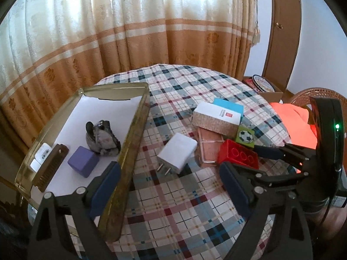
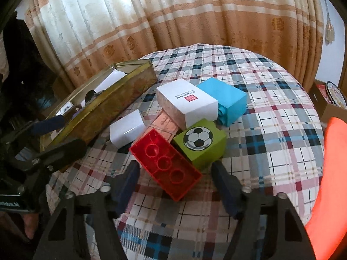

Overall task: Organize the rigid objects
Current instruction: 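Move the right tool to the red brick while the left tool approaches the white charger, then grasp the red brick with the right tool while the left tool grasps the white charger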

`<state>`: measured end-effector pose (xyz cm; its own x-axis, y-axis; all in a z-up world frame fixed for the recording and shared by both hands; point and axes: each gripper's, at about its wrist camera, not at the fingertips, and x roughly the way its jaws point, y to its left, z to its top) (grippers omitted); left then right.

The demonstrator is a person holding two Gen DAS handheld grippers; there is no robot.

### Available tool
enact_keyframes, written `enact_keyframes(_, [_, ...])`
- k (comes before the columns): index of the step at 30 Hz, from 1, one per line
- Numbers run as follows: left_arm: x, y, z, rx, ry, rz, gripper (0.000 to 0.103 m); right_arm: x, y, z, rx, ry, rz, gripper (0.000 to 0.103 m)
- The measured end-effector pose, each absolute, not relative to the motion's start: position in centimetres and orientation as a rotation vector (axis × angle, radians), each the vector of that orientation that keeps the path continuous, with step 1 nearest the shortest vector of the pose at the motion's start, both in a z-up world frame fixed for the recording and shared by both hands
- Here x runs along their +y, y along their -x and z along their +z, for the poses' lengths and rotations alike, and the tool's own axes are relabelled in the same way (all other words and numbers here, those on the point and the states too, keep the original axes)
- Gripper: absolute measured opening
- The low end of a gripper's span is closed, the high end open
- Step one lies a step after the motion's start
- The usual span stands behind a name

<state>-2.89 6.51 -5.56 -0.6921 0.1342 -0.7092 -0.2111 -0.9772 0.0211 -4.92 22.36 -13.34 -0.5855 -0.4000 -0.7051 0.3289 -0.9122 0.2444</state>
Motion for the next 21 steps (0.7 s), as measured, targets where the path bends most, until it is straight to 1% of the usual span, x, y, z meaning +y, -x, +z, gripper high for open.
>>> enact_keyframes(1, [6.5,3.0,-5.6,0.146,1.131,2.722,0.093,22.3,5.0,-13.4,-0.120,-1.125,-2.474,0.063])
enact_keyframes(2, [6.5,3.2,-5.7,0.142,1.136,2.718,0.093,22.3,5.1,-13.4,-0.120,-1.122,-2.461,0.056])
enact_keyframes(7, [7.0,3.8,-6.2,0.145,1.139,2.682,0.093,22.1,5.2,-13.5,-0.096,-1.093,-2.450,0.054])
enact_keyframes(9, [7.3,3.8,-6.2,0.154,1.136,2.663,0.089,22.4,5.3,-13.6,-0.112,-1.082,-2.462,0.049])
enact_keyframes(10, [7.4,3.9,-6.3,0.156,1.136,2.649,0.083,22.6,5.3,-13.6,-0.121,-1.075,-2.474,0.047])
enact_keyframes(12, [7.7,4.2,-6.4,0.173,1.139,2.640,0.081,22.8,5.2,-13.6,-0.124,-1.065,-2.490,0.043])
enact_keyframes(13, [7.7,4.4,-6.5,0.177,1.139,2.635,0.078,22.9,5.2,-13.5,-0.126,-1.060,-2.501,0.042])
enact_keyframes(14, [7.8,4.7,-6.7,0.179,1.148,2.627,0.071,22.9,5.2,-13.6,-0.121,-1.063,-2.508,0.042])
enact_keyframes(15, [8.0,5.1,-7.0,0.185,1.169,2.615,0.068,22.9,5.3,-13.7,-0.117,-1.069,-2.511,0.042])
enact_keyframes(16, [8.1,5.3,-7.1,0.191,1.175,2.606,0.066,22.9,5.2,-13.7,-0.121,-1.063,-2.515,0.042])
enact_keyframes(21, [8.8,6.4,-7.7,0.217,1.185,2.563,0.066,23.2,5.3,-13.9,-0.142,-1.046,-2.511,0.042])
